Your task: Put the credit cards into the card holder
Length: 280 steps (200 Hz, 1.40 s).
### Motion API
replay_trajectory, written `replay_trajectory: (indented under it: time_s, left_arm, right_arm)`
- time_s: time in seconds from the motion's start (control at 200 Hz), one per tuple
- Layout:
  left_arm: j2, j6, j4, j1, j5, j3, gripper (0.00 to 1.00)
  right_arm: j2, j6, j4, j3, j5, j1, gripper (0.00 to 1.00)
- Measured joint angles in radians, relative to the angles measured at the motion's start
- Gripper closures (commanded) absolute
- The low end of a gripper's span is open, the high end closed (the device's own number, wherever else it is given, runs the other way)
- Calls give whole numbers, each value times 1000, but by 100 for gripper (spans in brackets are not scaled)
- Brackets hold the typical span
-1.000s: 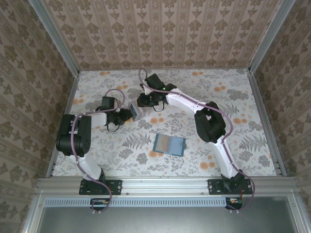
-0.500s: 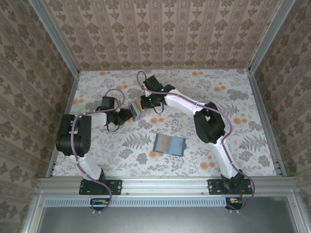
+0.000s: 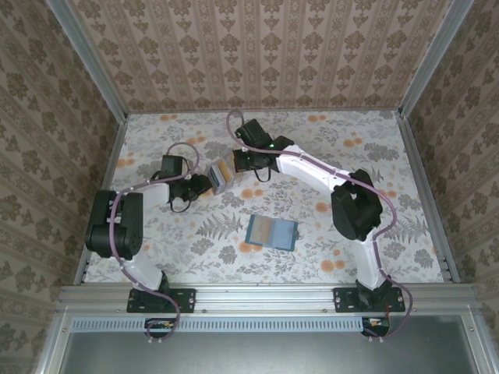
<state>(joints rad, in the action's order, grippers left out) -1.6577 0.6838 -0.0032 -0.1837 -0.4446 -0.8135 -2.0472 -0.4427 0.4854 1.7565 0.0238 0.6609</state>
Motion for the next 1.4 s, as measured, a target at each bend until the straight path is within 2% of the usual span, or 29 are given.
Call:
replay_trajectory:
  time_s: [0.21,0.43,0.61,0.79,1.015,1.4]
  left_arm:
    - [172,-40,-80,-46,19,14,64]
    - [298,-107,-208,-194,39,35,61]
    - [331,-154,-253,-335,46,88,65]
    - [237,-189,-252,-421,14,107,66]
    - [139,-195,-249,-519,18,98,67]
    - [60,-170,-245,-541,26,63,72]
  right_arm:
    - [281,-81,-91,-328,-2,-10,100]
    - [625,-227,-206,-751,42,-17,100]
    - [771,-328,-253,-1001,155,-25,100]
    - [820,-393,-283,-1131,262,-39,100]
    - [791,-449,-389,-1249,361,-84,100]
    - [700,-458,-514,-1261,444,-103,100]
